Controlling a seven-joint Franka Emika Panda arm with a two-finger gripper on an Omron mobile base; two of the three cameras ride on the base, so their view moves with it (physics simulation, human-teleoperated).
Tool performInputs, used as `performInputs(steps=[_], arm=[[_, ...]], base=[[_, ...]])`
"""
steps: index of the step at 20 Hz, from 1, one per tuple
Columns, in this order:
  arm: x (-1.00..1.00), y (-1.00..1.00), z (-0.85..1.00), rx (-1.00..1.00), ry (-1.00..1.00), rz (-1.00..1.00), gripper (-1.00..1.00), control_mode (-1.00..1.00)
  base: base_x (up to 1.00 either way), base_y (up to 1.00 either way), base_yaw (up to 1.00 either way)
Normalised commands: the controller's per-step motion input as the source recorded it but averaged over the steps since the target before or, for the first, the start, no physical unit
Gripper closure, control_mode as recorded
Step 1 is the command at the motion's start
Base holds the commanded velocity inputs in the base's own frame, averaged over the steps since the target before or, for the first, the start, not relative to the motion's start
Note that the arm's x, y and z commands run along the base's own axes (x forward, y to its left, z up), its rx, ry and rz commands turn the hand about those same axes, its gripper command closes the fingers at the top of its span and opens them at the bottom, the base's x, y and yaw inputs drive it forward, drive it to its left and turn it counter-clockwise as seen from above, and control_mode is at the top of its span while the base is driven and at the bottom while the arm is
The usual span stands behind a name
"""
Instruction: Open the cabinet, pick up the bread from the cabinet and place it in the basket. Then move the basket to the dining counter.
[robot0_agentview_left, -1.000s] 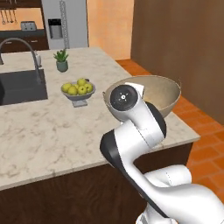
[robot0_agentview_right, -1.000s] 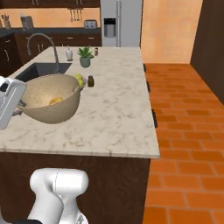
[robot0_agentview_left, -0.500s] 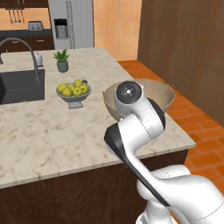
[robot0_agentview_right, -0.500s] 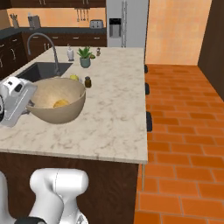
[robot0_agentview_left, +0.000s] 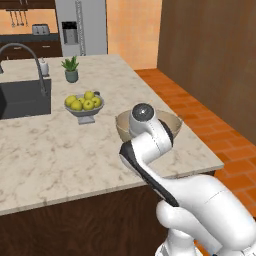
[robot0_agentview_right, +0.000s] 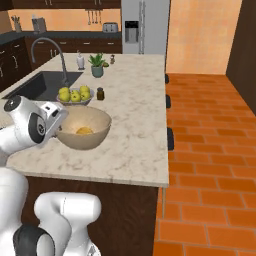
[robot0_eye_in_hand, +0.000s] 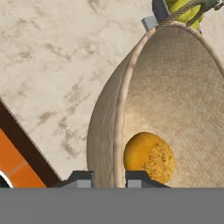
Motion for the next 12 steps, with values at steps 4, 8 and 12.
performInputs(steps=[4,8,12], arm=[[1.0,0.0,-0.81,0.05,0.25,0.0,1.0,-1.0],[0.72,0.0,-0.72,0.03,0.21,0.0,1.0,-1.0],[0.2,-0.01,-0.51,0.03,0.09,0.0,1.0,-1.0]], base=[[0.0,0.0,0.0],[0.0,0.0,0.0],[0.0,0.0,0.0]])
